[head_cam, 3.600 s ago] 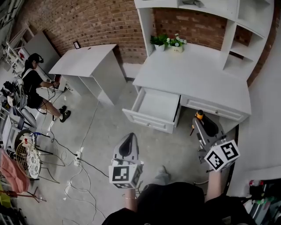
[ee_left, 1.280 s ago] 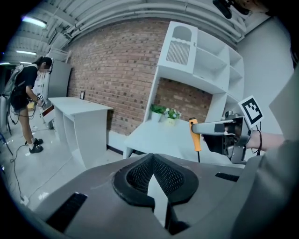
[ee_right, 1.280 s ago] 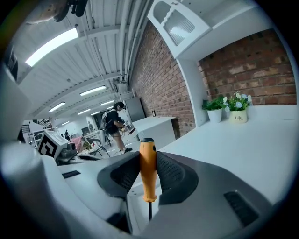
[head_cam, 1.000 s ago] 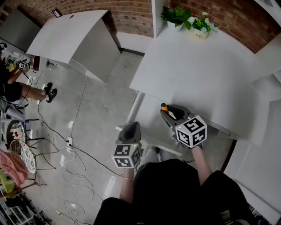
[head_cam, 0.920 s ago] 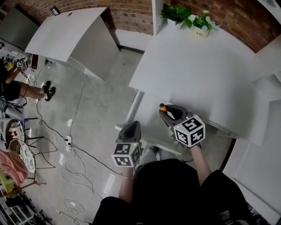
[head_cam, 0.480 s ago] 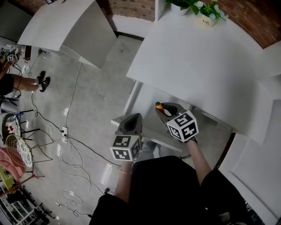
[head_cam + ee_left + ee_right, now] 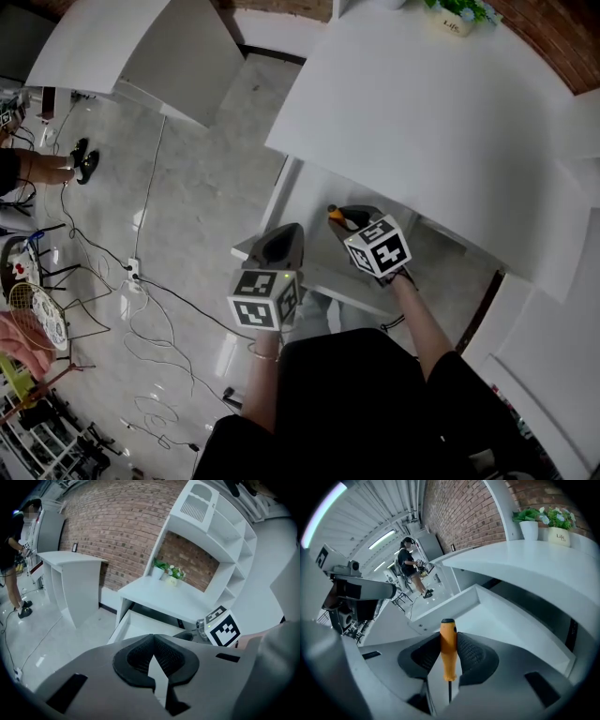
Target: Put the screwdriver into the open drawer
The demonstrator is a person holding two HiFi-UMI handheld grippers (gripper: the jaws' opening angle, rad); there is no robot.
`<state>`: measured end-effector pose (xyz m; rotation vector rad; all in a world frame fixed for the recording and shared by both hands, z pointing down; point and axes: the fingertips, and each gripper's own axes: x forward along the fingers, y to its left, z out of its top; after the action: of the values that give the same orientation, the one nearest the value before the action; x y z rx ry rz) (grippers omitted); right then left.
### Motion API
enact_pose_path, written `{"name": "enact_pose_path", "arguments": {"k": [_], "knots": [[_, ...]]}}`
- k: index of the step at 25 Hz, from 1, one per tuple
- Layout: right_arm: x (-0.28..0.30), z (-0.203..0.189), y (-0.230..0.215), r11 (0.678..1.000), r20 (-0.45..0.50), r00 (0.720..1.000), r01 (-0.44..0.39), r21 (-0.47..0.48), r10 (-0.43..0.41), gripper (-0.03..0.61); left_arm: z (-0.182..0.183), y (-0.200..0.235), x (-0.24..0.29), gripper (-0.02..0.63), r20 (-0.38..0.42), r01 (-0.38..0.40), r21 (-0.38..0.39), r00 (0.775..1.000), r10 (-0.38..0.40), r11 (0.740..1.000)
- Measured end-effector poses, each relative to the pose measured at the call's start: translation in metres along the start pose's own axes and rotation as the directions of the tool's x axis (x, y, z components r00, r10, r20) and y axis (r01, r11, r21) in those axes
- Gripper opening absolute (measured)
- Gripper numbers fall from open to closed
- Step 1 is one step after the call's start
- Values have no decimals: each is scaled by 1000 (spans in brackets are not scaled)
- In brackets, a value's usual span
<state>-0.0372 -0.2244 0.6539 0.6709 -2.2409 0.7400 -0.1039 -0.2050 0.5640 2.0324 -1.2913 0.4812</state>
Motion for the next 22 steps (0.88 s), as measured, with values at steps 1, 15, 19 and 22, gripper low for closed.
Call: {"name": "enact_pose_path", "arguments": {"k": [1, 15, 19, 22], "knots": [[5, -3, -3, 1000, -8, 1000, 2, 5, -2, 114, -1, 2, 2, 9, -1, 0, -3, 1000, 0, 1000], [46, -31, -25, 996, -94, 995, 47, 75, -40, 114, -4, 6, 3, 9, -20, 7, 16, 1000, -7, 1000], [51, -37, -33, 993, -107, 993, 64, 101, -53, 114, -1, 5, 5, 9, -15, 13, 30, 1000, -12, 999], [57, -42, -38, 989, -121, 991, 79, 128, -63, 114, -1, 7, 6, 8, -14, 8, 40, 1000, -8, 999]]}}
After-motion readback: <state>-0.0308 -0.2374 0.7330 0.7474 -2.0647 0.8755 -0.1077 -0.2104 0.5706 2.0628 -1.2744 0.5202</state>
